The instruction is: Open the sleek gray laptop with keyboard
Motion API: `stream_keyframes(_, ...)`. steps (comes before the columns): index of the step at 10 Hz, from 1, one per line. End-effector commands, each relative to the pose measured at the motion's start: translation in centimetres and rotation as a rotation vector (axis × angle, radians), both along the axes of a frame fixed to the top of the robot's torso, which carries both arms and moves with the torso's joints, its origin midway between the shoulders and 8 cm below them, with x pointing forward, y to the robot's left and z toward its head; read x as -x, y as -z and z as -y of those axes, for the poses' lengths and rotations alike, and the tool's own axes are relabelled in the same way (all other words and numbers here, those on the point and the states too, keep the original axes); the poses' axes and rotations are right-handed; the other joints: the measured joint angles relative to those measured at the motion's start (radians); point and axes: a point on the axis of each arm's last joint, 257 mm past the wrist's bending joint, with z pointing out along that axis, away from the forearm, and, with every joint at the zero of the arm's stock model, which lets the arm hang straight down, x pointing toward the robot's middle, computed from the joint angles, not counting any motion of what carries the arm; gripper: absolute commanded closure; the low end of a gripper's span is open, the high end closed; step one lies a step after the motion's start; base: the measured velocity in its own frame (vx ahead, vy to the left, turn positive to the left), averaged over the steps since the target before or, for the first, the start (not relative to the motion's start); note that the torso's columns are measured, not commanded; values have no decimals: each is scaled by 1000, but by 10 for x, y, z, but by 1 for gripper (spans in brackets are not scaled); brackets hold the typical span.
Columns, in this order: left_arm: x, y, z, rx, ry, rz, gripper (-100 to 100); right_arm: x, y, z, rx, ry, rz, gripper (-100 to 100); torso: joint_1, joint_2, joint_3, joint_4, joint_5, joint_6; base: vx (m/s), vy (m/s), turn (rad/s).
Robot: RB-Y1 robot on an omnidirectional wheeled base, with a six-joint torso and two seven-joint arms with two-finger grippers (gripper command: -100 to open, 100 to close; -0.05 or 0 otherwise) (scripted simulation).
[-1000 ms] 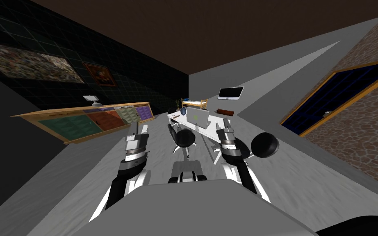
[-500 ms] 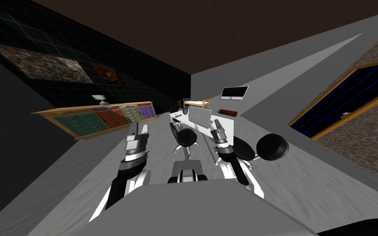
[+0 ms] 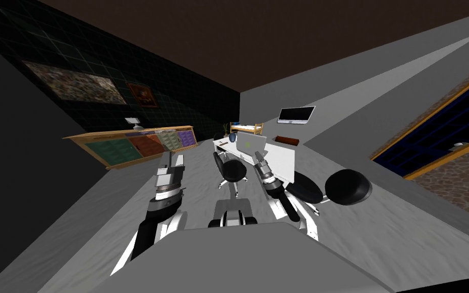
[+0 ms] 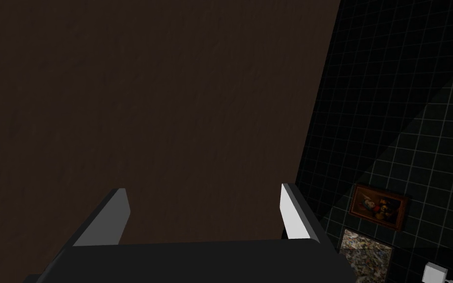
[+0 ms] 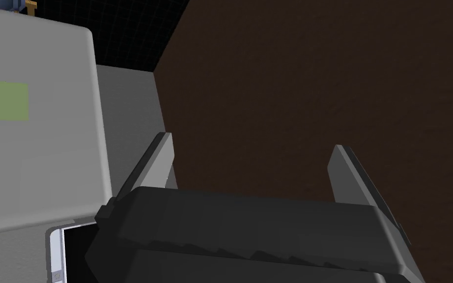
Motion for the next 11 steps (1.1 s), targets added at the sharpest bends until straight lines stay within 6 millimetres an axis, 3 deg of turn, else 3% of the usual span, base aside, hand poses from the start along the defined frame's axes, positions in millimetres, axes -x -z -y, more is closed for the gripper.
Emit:
stream_keyframes(1, 0, 0, 0, 0, 0, 0, 0, -8, 19, -17, 83, -48, -15, -100, 0, 0, 0, 0, 0, 1, 5, 14, 89)
stream_keyframes(6, 0, 0, 0, 0, 0, 0, 0, -20, 58, -43, 255, -131, -44, -100, -1, 0, 0, 0, 0, 1, 4, 13, 78)
stream_keyframes(11, 0, 0, 0, 0, 0, 0, 0, -28, 93, -49, 409, -176, -67, -100, 0, 0, 0, 0, 0, 0, 4, 11, 67)
